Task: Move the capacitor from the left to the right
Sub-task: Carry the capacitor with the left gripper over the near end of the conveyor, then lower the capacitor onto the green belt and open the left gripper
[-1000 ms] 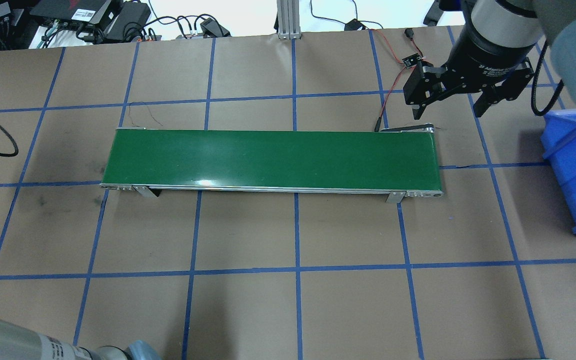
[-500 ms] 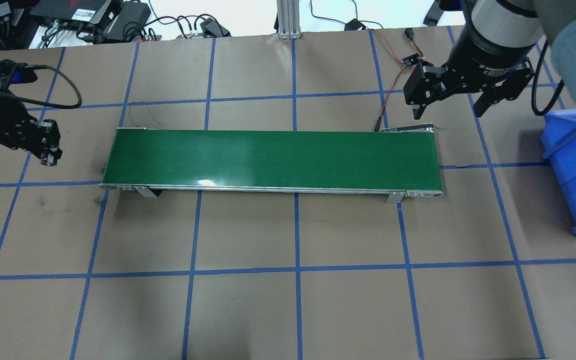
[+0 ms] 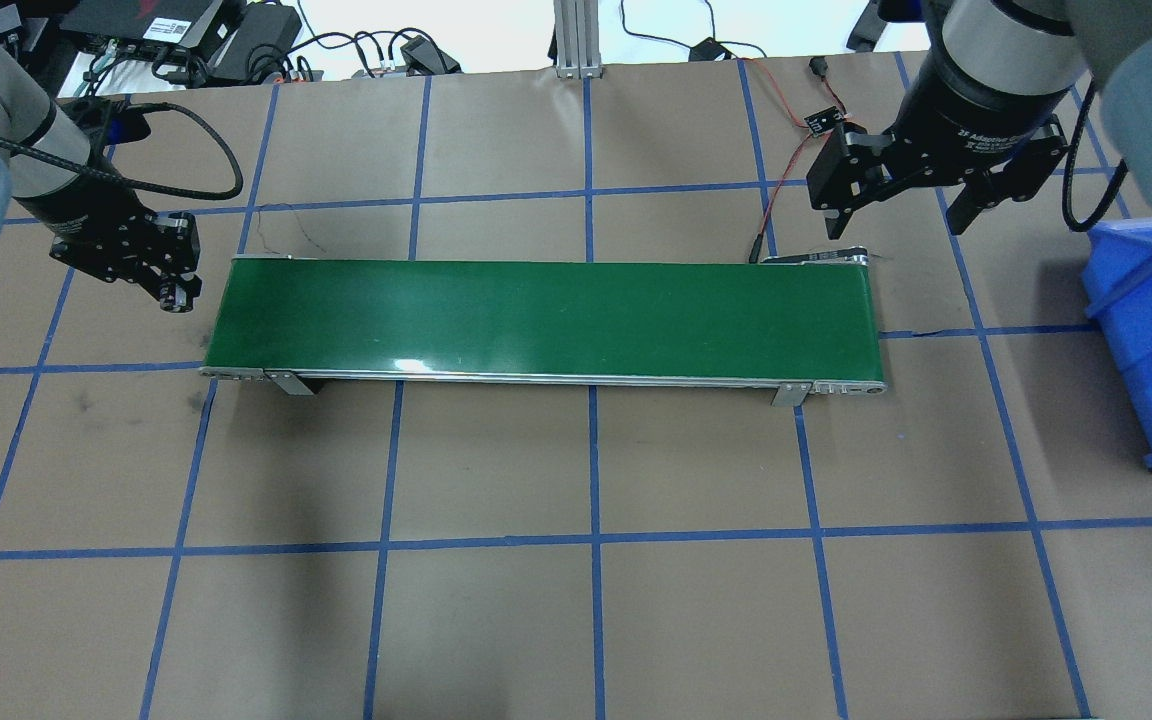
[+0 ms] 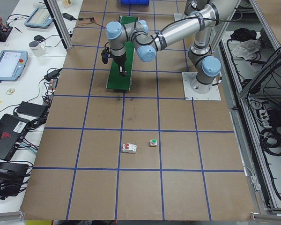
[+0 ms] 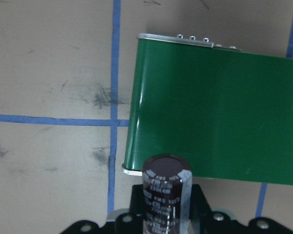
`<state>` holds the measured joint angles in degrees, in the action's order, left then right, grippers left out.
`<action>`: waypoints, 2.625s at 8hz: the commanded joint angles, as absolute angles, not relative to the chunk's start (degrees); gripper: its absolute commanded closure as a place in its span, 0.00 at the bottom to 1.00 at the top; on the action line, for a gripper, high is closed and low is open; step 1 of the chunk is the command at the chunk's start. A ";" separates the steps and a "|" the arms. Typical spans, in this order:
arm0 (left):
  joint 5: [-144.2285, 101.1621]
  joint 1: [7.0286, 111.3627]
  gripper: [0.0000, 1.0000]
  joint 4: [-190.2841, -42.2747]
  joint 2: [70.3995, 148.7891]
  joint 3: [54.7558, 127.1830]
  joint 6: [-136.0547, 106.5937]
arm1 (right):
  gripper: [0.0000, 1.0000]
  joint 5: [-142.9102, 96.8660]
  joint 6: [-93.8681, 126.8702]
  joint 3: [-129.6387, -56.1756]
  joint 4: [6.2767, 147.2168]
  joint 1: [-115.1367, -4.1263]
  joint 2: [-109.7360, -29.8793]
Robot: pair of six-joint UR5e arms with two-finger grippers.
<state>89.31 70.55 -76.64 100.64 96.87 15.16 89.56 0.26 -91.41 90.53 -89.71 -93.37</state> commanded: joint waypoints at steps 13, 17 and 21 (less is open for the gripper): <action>85.78 72.86 0.44 -68.02 111.62 96.86 18.29 | 0.00 89.12 0.79 -92.29 90.08 -89.74 -92.99; 90.60 77.68 0.00 -72.49 103.75 96.77 10.49 | 0.00 88.59 0.88 -92.20 90.62 -89.74 -93.16; 90.70 78.14 0.00 -80.33 96.08 96.59 10.28 | 0.00 88.59 0.88 -92.20 90.53 -89.74 -93.16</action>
<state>90.46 78.08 -78.25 98.97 96.67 10.38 88.56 0.95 -92.20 90.56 -89.73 -93.11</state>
